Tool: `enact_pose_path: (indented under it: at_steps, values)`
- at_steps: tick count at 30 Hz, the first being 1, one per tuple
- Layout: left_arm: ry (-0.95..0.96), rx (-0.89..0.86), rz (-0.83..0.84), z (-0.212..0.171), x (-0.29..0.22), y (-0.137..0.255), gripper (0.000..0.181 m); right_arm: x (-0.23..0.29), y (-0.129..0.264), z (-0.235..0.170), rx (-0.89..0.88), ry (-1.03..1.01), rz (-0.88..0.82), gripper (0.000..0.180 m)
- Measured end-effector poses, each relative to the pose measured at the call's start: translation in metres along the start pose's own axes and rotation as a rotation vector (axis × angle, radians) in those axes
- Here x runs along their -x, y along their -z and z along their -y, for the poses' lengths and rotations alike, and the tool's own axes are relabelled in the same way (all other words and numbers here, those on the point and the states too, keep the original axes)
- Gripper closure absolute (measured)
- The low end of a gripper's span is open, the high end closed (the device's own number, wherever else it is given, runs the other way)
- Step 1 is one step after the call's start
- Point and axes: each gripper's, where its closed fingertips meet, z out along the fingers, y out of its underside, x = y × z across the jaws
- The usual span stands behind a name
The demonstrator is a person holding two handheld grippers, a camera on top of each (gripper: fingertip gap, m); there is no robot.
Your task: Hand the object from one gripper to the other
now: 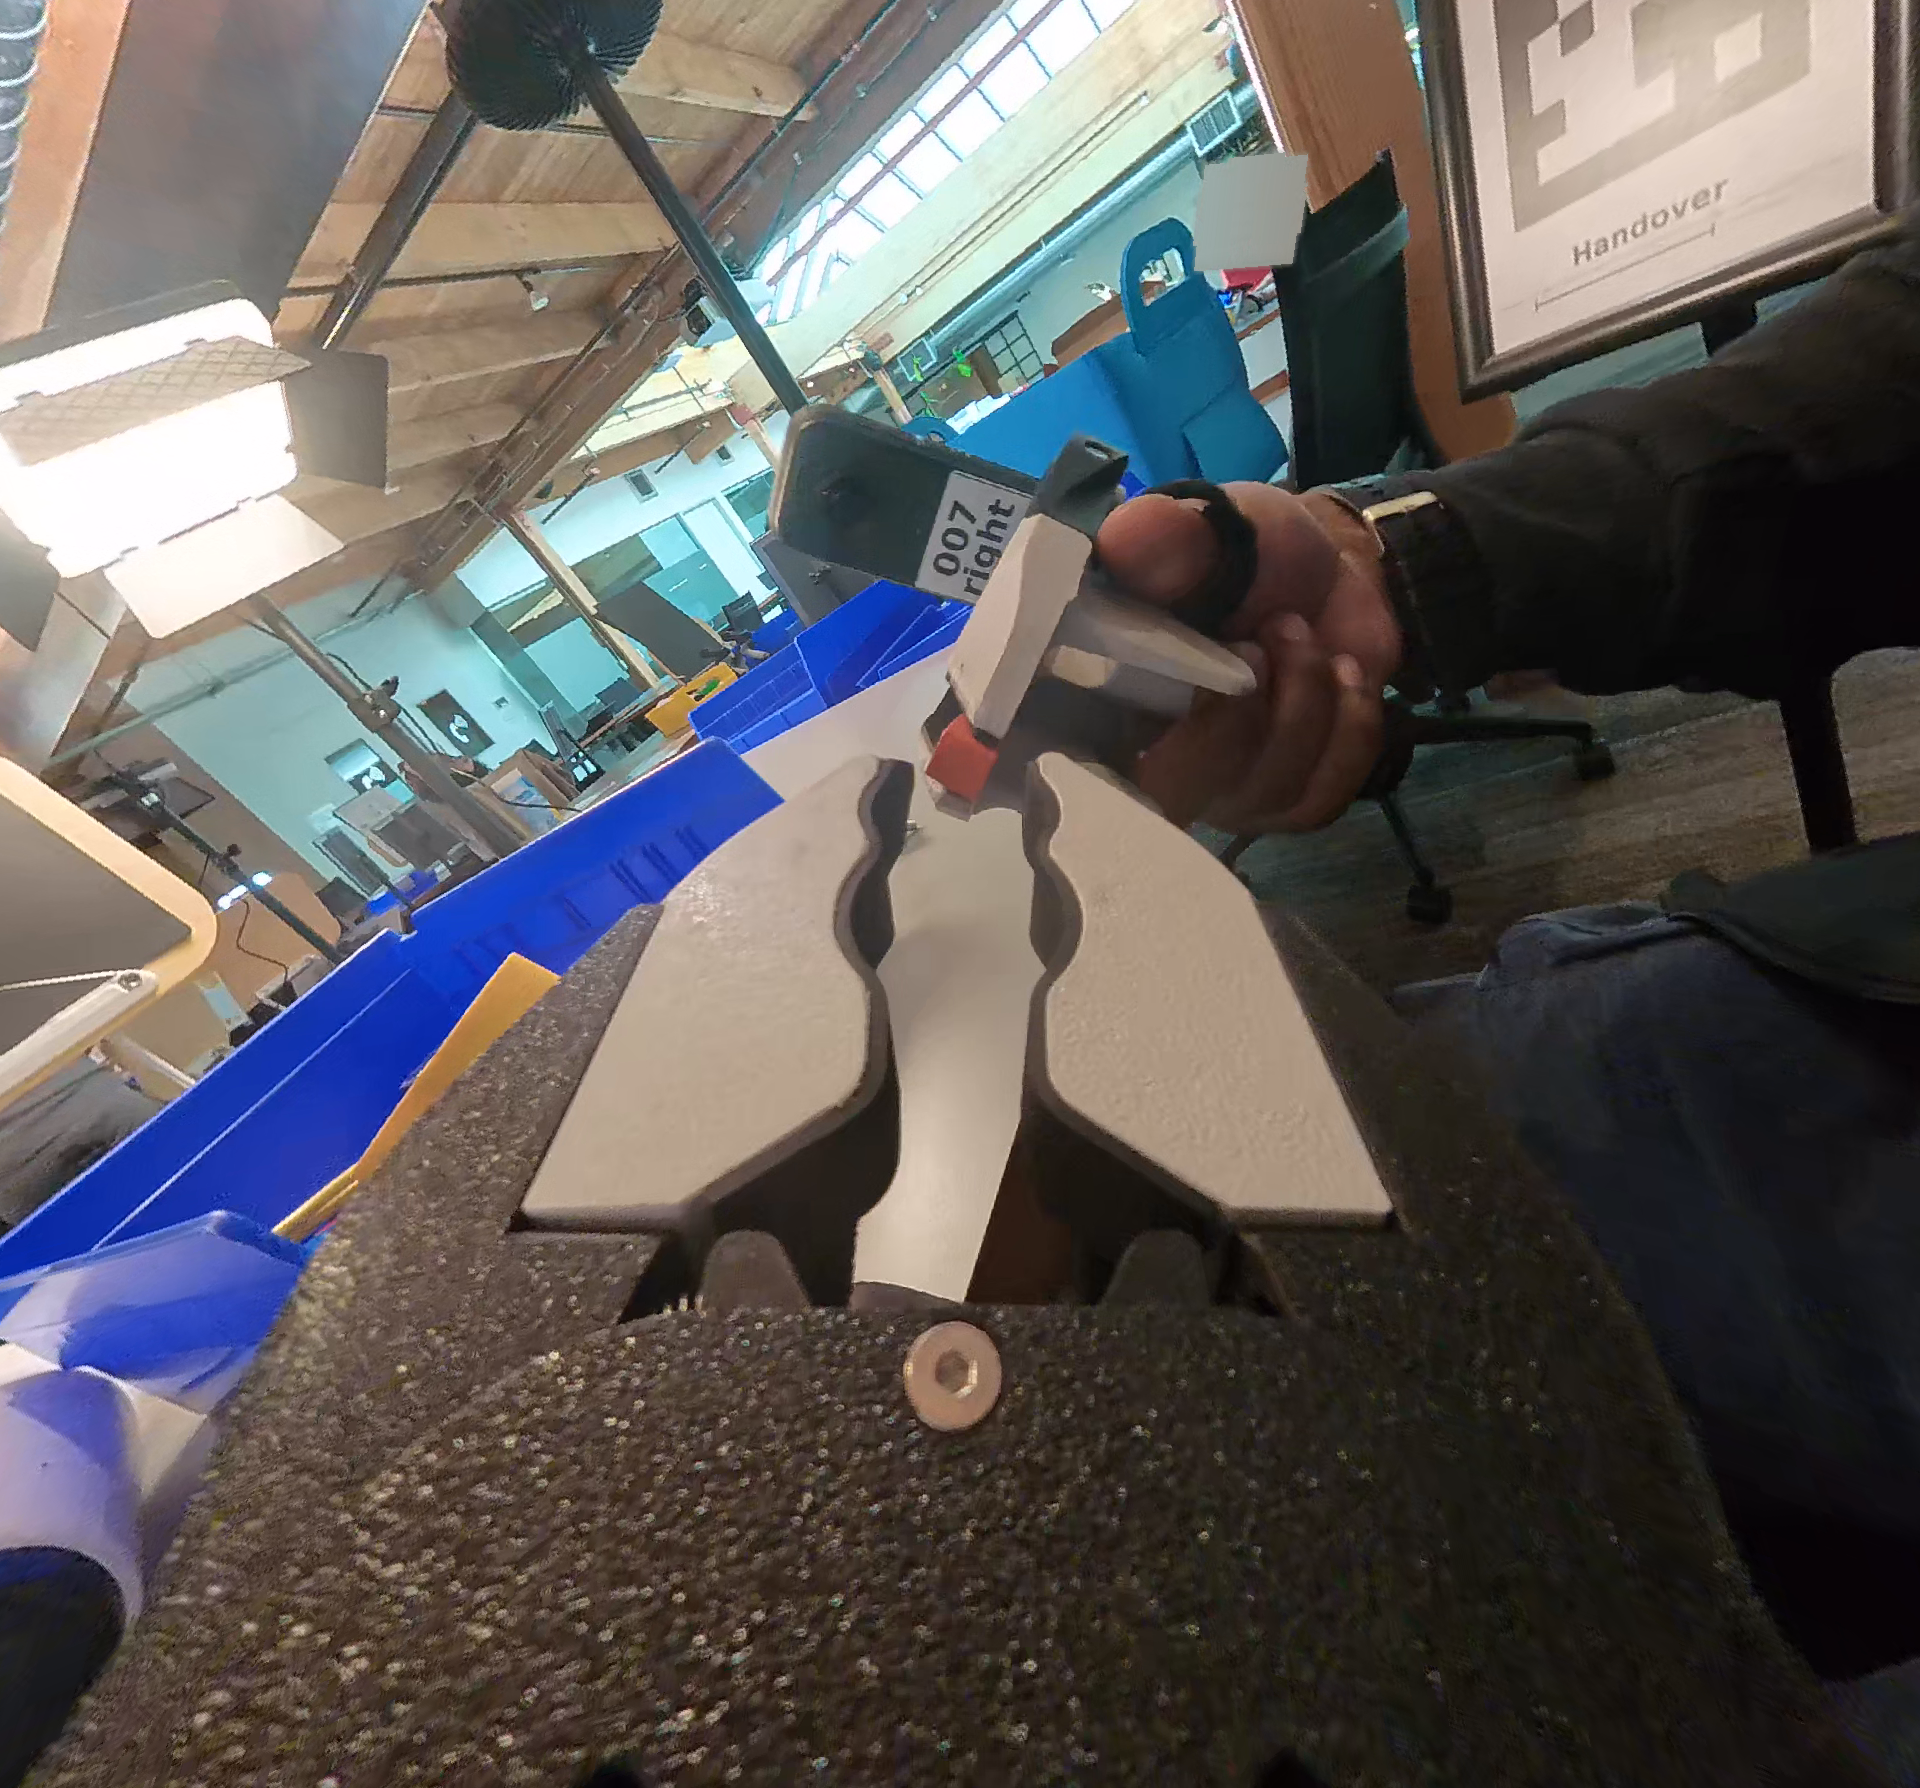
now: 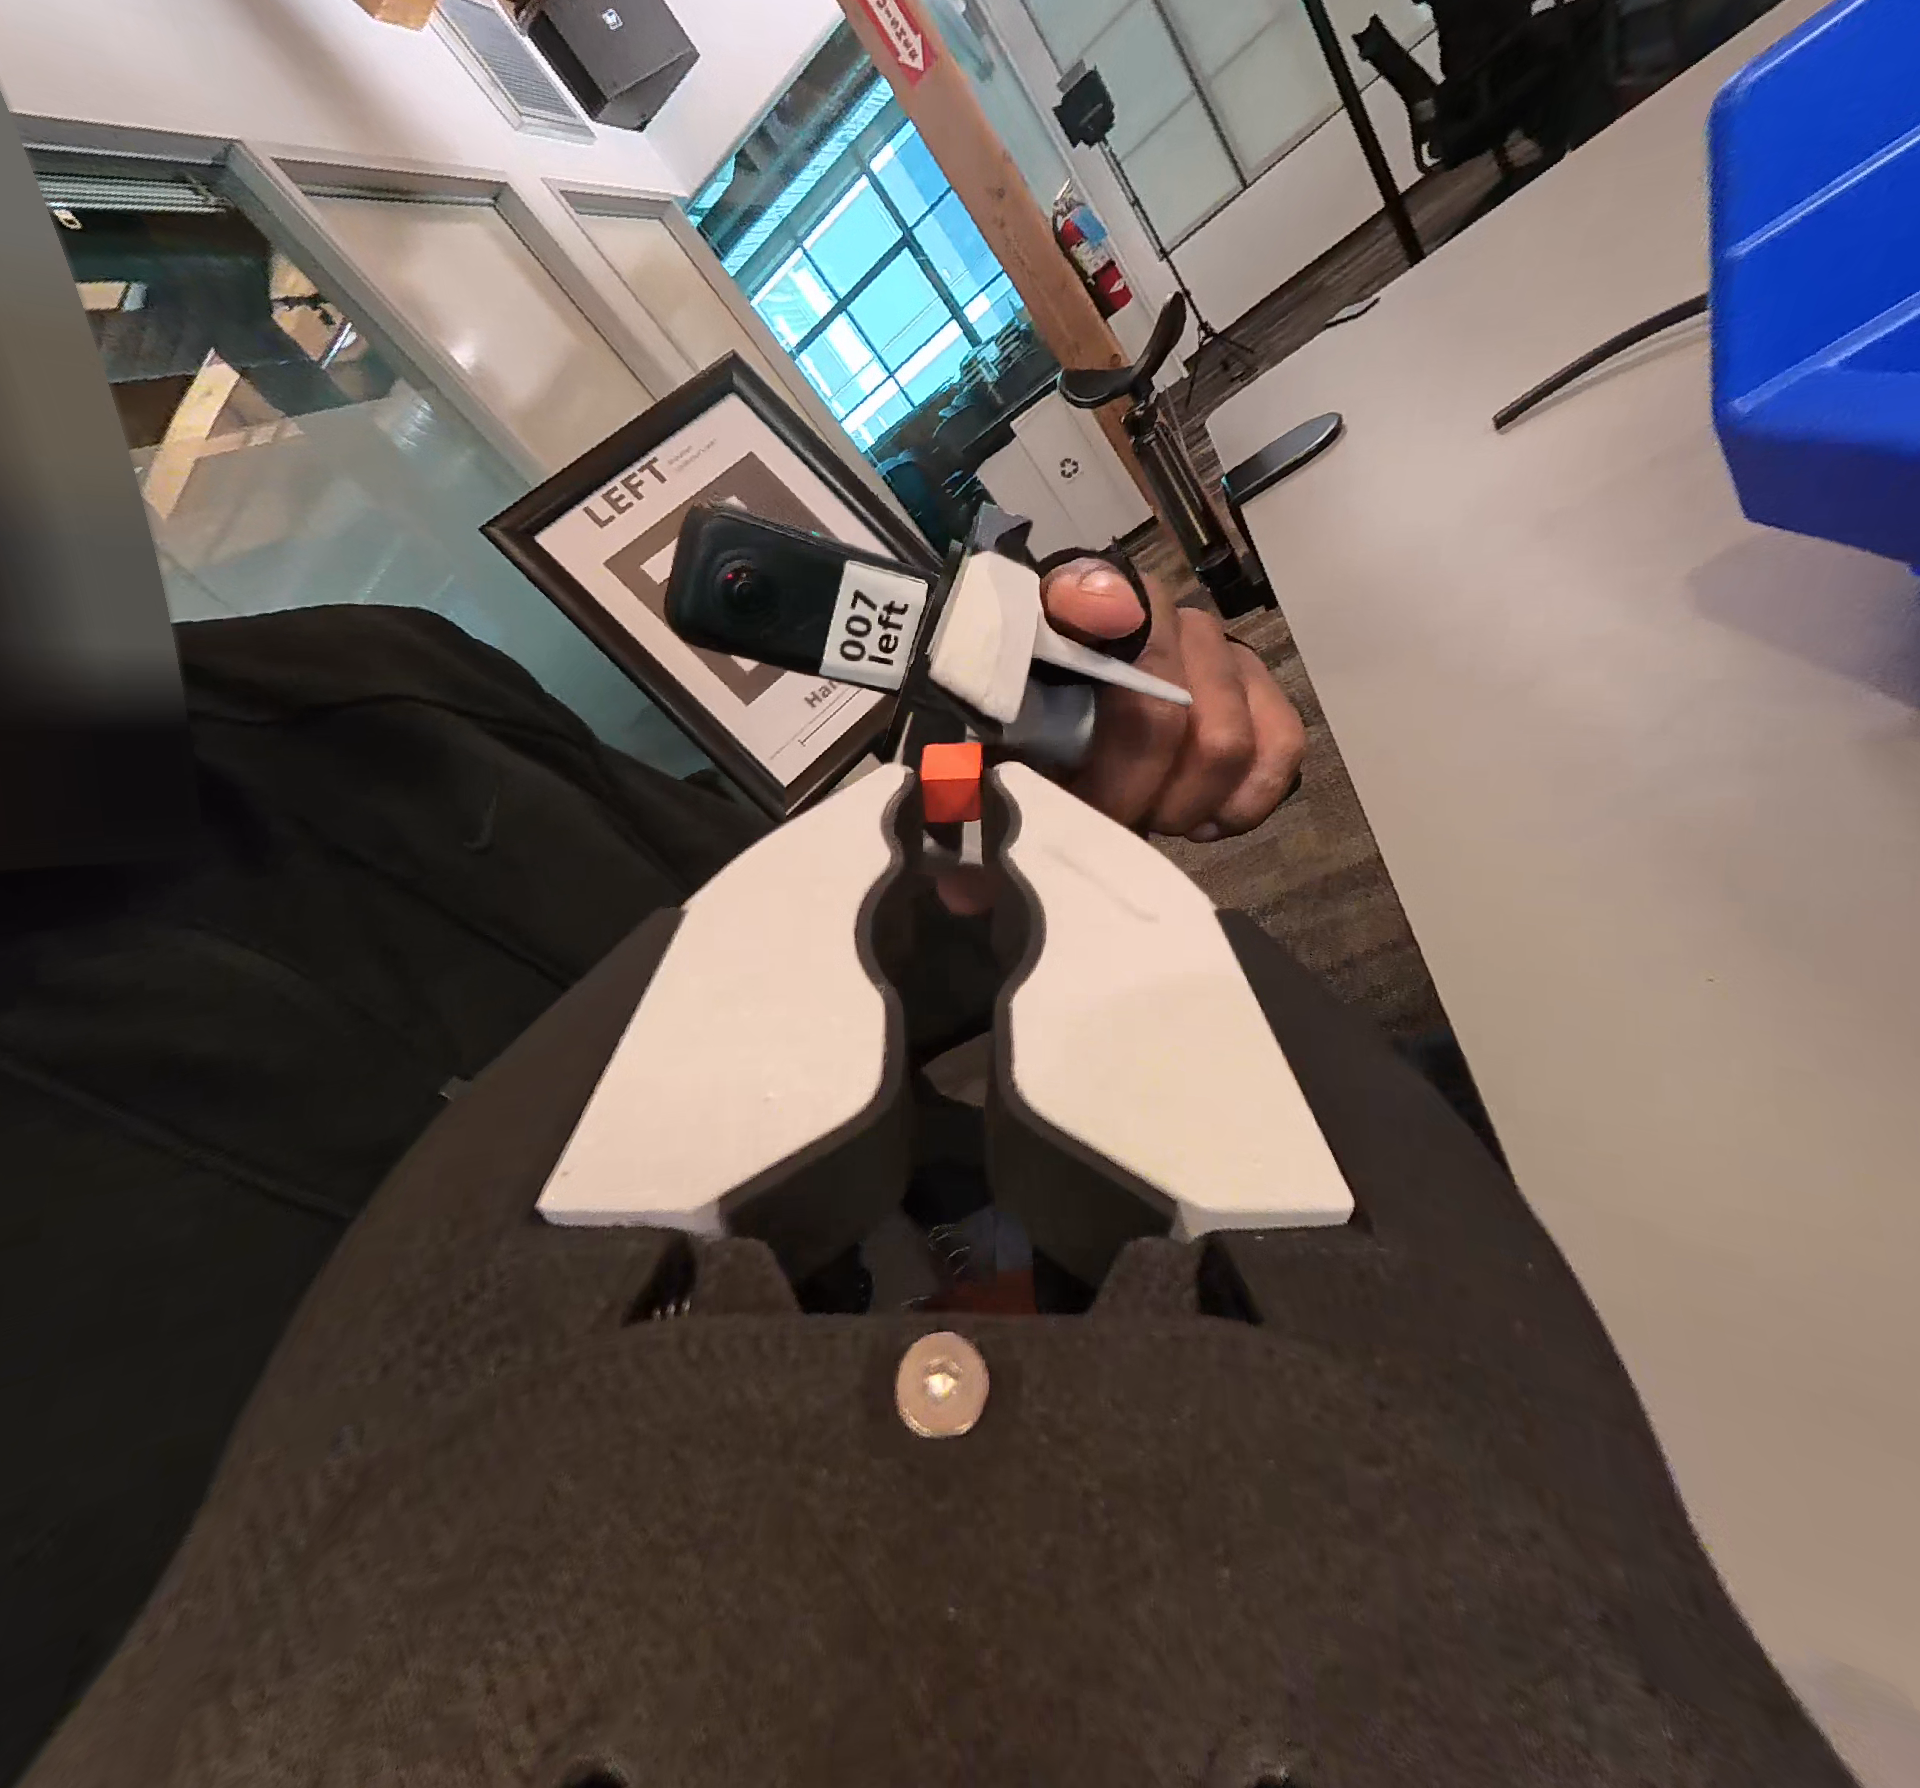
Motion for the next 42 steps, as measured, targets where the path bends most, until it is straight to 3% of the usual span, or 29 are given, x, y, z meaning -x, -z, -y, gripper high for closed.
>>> enact_pose_path:
  at_steps: [10, 14, 18, 24, 36, 42]
  values:
    - [-0.007, 0.046, 0.008, -0.009, 0.001, -0.003, 0.168, -0.009, 0.000, 0.000, -0.014, 0.008, -0.039, 0.170]
    - [0.051, 0.064, 0.083, -0.015, 0.016, -0.003, 0.169, -0.026, 0.009, 0.013, -0.078, 0.087, -0.194, 0.156]
    - [0.052, 0.058, 0.191, -0.012, 0.032, -0.001, 0.169, -0.032, 0.018, 0.030, -0.138, 0.242, -0.399, 0.155]
    - [-0.159, 0.134, 0.414, -0.014, 0.051, 0.003, 0.169, -0.032, 0.015, 0.031, -0.067, 0.369, -0.599, 0.154]
    - [-0.433, 0.196, 0.456, -0.010, 0.039, -0.008, 0.169, -0.022, 0.005, 0.032, -0.071, 0.416, -0.633, 0.164]
    - [-0.347, 0.178, 0.387, -0.015, 0.035, -0.009, 0.169, -0.026, 0.009, 0.029, -0.027, 0.513, -0.656, 0.169]
